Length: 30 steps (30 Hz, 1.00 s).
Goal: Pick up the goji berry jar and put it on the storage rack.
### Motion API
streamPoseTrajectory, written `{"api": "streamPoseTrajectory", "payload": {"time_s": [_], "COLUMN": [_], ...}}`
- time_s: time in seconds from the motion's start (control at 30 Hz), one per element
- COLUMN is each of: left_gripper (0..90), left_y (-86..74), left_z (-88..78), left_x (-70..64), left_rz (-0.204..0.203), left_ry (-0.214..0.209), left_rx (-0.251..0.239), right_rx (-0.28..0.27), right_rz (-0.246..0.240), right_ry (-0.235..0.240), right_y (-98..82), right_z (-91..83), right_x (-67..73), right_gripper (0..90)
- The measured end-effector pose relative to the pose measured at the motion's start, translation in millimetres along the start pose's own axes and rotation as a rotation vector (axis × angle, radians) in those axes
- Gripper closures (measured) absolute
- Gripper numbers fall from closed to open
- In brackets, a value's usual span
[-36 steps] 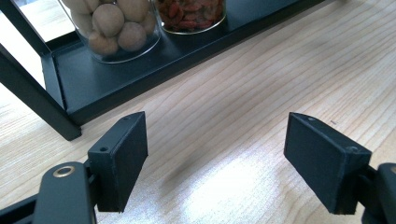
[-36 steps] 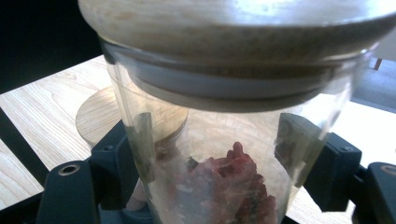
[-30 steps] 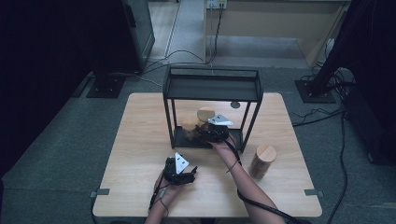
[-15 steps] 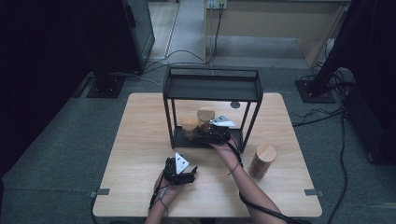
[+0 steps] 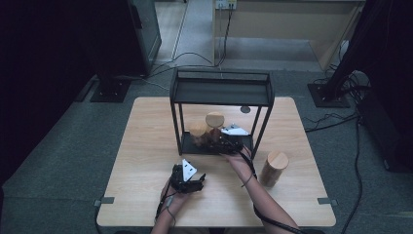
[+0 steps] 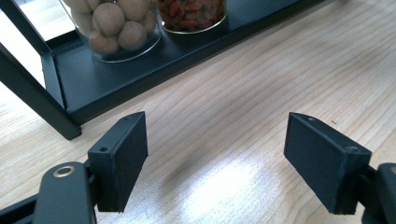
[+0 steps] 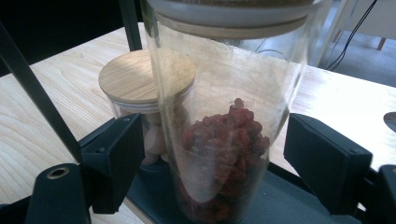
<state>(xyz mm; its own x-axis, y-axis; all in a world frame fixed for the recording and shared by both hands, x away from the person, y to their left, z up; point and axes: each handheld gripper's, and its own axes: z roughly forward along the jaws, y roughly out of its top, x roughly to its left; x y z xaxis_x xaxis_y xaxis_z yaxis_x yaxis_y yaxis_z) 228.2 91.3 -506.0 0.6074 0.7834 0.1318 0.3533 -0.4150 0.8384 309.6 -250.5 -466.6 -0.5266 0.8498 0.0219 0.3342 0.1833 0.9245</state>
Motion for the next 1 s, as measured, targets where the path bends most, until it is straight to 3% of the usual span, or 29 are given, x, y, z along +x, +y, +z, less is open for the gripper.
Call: {"api": "streamPoseTrajectory", "payload": {"time_s": [0.33,0.73,1.0], "left_gripper": [21.7,21.7,21.7], "left_y": [0.1,0.5,0.8], "left_z": [0.2,0.3,0.4], "left_x": [-0.8,-2.3,-2.7], "left_rz": [0.003,0.011,0.016], "left_ry": [0.002,0.009,0.009], "left_rx": [0.000,0.003,0.005], "right_rx": [-0.018,-0.002,-0.013], "right_rz": [0.026,-0.031,-0.027], "right_ry": [0.033,0.051,0.079], "right_y": [-4.1,-8.8,-17.5], "right_z": [-12.7,-25.6,-33.1], "right_x": [-3.7,-2.9,-10.2], "right_gripper": [20.5,20.5,20.5]}}
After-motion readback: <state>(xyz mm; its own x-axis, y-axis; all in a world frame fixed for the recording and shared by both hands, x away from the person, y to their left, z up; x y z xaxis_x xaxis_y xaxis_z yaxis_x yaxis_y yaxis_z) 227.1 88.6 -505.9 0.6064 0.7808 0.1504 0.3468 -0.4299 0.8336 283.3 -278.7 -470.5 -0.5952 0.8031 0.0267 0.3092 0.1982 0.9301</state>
